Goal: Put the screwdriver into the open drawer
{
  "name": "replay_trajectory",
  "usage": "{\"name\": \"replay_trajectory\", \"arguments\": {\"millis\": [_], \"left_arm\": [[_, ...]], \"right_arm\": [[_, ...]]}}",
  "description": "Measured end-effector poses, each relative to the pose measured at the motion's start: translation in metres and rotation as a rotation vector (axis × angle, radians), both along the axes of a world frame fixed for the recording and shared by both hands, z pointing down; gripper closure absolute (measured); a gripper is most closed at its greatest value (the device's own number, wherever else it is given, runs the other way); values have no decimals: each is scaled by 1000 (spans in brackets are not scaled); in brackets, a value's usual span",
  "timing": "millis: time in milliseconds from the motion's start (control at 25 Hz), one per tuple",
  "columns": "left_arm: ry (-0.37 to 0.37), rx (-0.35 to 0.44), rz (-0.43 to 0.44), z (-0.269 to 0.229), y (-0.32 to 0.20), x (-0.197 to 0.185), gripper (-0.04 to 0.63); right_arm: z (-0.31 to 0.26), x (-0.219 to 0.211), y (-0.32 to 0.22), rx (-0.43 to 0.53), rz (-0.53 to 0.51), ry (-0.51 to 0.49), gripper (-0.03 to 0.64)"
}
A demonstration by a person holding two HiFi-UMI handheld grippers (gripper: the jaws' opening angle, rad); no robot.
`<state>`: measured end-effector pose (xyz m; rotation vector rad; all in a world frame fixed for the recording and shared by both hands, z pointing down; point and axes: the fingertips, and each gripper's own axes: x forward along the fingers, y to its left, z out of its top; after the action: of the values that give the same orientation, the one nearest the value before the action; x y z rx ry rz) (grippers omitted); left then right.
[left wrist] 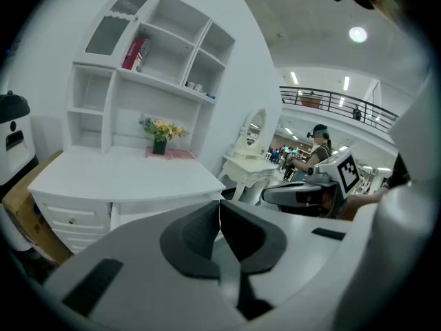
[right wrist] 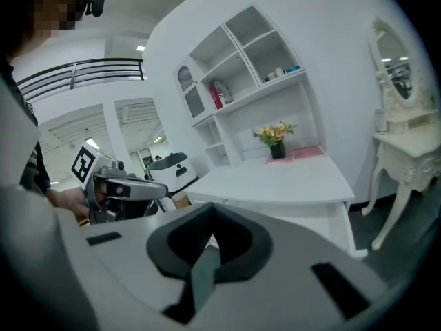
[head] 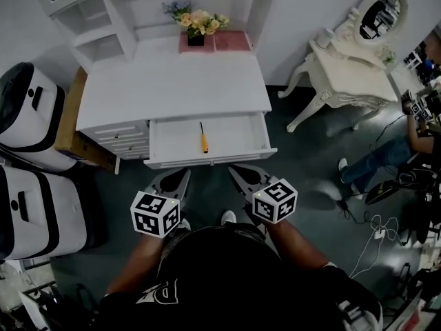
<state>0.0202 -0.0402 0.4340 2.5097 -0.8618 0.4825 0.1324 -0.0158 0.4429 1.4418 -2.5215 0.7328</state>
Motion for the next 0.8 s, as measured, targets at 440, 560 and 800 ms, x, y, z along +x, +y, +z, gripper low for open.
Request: {"name": "replay_trajectory", "arguments": {"millis": [440,560,800], "left_arm": [[1,0,16,3,-4,-5,580],[1,4,19,2,-4,-5,580],[-7,5,19,2,-5,-6,580]], "right_arm": [[2,-6,-1,-9,17,6,609],[3,-6,-1,-13,18,8,609],[4,-6,-4,-14,17,9,609]]}}
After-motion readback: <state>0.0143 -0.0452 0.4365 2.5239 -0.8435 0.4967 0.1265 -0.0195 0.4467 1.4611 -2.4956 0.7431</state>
